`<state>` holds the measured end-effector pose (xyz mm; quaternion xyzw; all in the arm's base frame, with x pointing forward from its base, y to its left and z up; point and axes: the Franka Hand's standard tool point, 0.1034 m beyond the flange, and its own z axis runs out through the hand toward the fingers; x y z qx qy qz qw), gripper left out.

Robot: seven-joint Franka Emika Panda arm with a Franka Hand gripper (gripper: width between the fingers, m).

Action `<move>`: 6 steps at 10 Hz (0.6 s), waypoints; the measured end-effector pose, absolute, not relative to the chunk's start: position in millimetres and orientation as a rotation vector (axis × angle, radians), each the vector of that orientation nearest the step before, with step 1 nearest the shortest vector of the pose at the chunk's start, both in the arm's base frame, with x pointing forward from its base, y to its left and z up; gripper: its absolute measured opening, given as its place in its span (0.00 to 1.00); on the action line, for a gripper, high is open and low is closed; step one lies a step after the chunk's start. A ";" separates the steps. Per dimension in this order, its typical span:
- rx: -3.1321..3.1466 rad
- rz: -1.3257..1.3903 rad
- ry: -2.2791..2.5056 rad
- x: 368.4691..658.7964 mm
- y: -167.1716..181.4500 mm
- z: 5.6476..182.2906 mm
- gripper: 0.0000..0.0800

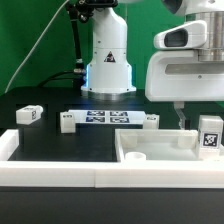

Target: Assemble one leg

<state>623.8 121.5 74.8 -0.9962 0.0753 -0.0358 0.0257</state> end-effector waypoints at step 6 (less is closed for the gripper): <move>-3.032 -0.101 0.530 623.6 119.0 74.4 0.36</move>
Offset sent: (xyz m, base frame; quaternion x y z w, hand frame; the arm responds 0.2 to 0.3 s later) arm 0.0000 0.0000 0.0000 0.0000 0.0000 0.0000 1.0000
